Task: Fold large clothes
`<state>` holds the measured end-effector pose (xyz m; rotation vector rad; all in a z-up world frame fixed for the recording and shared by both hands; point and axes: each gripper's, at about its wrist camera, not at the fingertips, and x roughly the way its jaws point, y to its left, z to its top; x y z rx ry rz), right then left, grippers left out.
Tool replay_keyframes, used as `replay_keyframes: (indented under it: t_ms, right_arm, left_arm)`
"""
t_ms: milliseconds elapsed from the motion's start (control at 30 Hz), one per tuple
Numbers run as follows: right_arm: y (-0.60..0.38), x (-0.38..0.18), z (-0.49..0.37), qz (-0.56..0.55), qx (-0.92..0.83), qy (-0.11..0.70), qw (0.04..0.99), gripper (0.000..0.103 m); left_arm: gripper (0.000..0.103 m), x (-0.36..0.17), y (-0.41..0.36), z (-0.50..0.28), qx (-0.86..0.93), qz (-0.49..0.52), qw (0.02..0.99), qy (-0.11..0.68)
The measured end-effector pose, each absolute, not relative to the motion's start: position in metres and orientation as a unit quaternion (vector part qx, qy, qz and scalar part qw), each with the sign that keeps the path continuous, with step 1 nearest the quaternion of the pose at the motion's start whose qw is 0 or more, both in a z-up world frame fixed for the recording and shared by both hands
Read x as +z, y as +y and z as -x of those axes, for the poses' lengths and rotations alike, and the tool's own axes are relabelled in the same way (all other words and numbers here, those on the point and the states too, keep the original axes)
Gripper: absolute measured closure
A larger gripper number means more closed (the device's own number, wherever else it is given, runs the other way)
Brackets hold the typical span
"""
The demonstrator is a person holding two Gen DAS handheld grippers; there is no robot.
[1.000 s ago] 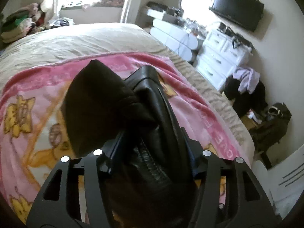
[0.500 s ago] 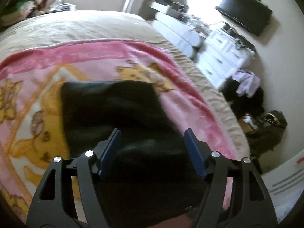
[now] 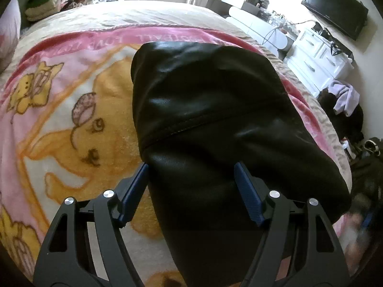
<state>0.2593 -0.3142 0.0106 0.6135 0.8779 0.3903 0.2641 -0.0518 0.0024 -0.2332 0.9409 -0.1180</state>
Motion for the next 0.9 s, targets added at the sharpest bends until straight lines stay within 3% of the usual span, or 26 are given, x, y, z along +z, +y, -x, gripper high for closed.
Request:
replay_keyframes:
  t_ms: [167,233,267,300,400,533,667,800,900]
  right_arm:
    - [-0.272,0.023,-0.326,-0.176,0.176,0.483,0.839,0.013]
    - [-0.263,0.012,-0.342,-0.157,0.184,0.515,0.822,0.018]
    - [-0.258,0.008,-0.344,-0.153,0.191,0.520,0.818,0.051]
    - [-0.251,0.008,-0.347,-0.147,0.207,0.514,0.819,0.075]
    - [-0.254,0.030,-0.336,-0.147,0.254,0.452,0.843,0.089]
    - [-0.284,0.049,-0.335,-0.162,0.251,0.405,0.864,0.090]
    - [-0.315,-0.003,-0.351,-0.186,0.225,0.451,0.844,0.089]
    - [-0.332,-0.040,-0.345,-0.190,0.200,0.452,0.848,0.081]
    - [-0.330,-0.046,-0.341,-0.175,0.195,0.445,0.856,0.074]
  left_arm:
    - [0.039,0.001,-0.054,-0.265,-0.055,0.107,0.884,0.452]
    - [0.039,0.002,-0.054,-0.266,-0.055,0.104,0.884,0.453]
    - [0.039,0.002,-0.056,-0.265,-0.056,0.105,0.883,0.454]
    - [0.038,0.002,-0.056,-0.265,-0.057,0.107,0.883,0.454]
    - [0.032,0.007,-0.050,-0.262,-0.078,0.124,0.880,0.452]
    - [0.025,0.027,-0.034,-0.254,-0.083,0.155,0.888,0.425]
    - [0.019,0.017,-0.037,-0.264,-0.097,0.178,0.872,0.445]
    - [0.009,-0.019,-0.048,-0.274,-0.118,0.213,0.841,0.484]
    - [0.008,-0.027,-0.053,-0.278,-0.125,0.236,0.833,0.485]
